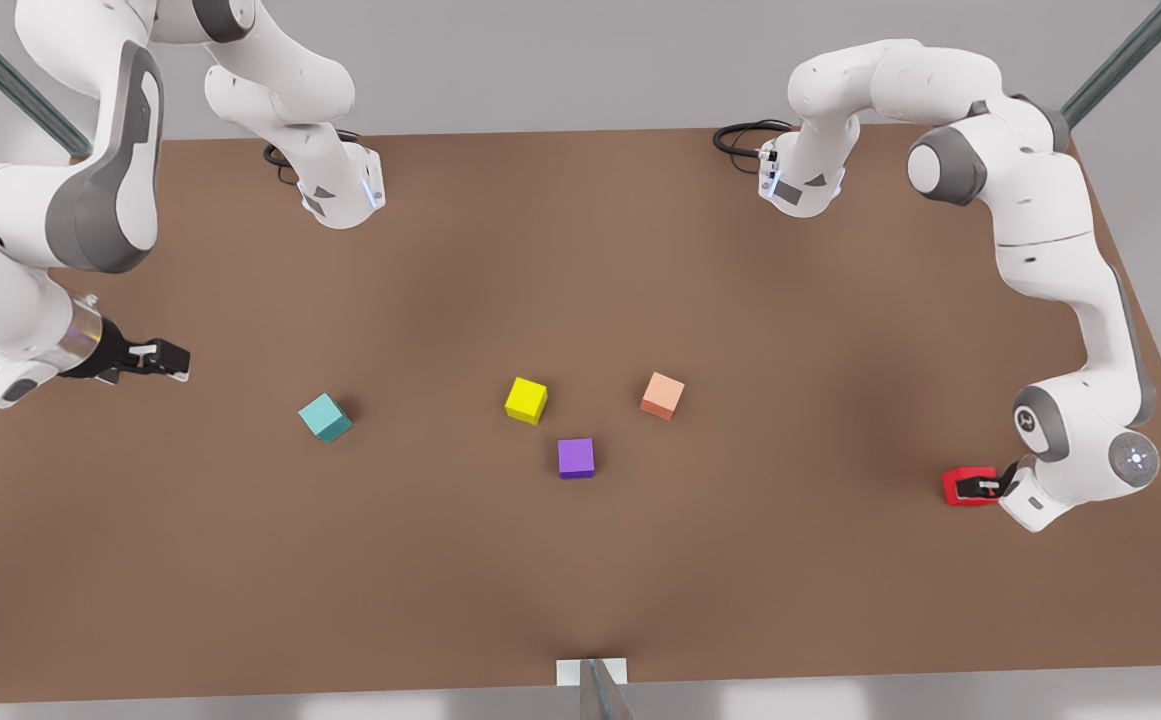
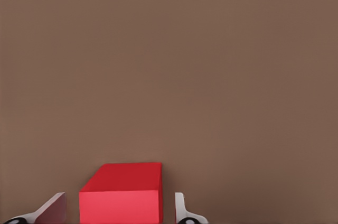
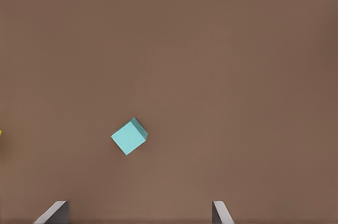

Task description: Pick up red wooden cube and pass to hand red wooden cube and place in blue wooden cube

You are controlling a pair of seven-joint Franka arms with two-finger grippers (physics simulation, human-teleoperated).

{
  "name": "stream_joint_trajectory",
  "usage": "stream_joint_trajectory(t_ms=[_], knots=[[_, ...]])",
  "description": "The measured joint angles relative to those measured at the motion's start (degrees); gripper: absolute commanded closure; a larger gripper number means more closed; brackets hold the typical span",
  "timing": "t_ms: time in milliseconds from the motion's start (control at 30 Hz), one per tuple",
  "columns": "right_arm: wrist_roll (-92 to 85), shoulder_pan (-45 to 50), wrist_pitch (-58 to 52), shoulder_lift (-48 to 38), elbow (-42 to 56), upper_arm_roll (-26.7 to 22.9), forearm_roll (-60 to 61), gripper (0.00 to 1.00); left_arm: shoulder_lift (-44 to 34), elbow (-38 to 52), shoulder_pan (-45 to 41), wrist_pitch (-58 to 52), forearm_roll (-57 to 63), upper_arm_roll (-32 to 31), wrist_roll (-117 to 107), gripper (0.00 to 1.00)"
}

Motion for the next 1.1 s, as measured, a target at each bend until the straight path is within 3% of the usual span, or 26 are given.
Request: stream_joint_trajectory(t_ms=[467, 533, 933, 1033, 1100], knots=[[-0.29, 0.07, -0.05, 1.26, 0.0, 0.08, -0.48, 0.0, 2.78, -0.38, 0.56, 2.73, 0.2, -0.04, 5.37, 0.0], [-0.32, 0.12, -0.08, 1.28, -0.04, 0.08, -0.55, 0.0, 3.04, -0.38, 0.57, 2.76, 0.29, -0.05, 5.63, 0.26], [-0.5, 0.49, -0.18, 1.37, -0.09, 0.09, -0.69, 0.0, 1.7, -0.35, -0.46, 2.43, 0.57, -0.16, 5.53, 0.29], [-0.54, 0.49, -0.21, 1.37, -0.16, 0.1, -0.67, 0.0, 0.32, 2.03, -0.86, -1.72, 0.33, -6.89, 3.36, 0.29], [-0.6, 0.79, -0.3, 1.4, -0.17, 0.12, -0.66, 0.0, -1.3, 4.43, -0.52, -7.0, 0.27, -18.57, -0.05, 0.29]])
